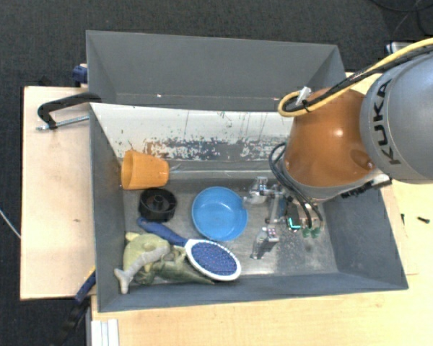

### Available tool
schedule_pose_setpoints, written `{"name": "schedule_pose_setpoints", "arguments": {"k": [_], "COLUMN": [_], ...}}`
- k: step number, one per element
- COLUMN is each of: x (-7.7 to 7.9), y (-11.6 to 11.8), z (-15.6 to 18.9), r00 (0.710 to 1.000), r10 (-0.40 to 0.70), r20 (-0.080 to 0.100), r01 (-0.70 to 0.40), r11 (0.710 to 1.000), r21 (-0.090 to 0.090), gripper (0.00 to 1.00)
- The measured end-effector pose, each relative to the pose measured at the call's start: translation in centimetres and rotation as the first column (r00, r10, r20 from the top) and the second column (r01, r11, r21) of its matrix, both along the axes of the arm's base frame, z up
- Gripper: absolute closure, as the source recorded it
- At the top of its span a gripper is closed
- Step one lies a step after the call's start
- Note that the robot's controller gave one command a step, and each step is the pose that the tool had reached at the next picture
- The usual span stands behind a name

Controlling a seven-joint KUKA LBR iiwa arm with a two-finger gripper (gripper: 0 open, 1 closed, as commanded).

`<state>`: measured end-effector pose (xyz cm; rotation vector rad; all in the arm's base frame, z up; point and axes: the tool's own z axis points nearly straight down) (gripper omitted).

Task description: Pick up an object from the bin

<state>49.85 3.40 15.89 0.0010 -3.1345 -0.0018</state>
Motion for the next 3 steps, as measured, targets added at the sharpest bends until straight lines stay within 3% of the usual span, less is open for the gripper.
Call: {"name": "schedule_pose_setpoints", "arguments": {"k": [1, 2, 3], "x": [1.4, 1.2, 2.6], "y": [4.9, 5.0, 4.9], "z": [-8.8, -8.4, 3.0], "r00": [0.996, 0.996, 0.995], "r10": [-0.091, -0.091, -0.093], "r20": [0.015, 0.006, 0.02], "r01": [0.091, 0.091, 0.093], "r11": [0.996, 0.996, 0.996], "r21": [0.0, 0.001, 0.003], "gripper": [0.0, 1.0, 1.0]}}
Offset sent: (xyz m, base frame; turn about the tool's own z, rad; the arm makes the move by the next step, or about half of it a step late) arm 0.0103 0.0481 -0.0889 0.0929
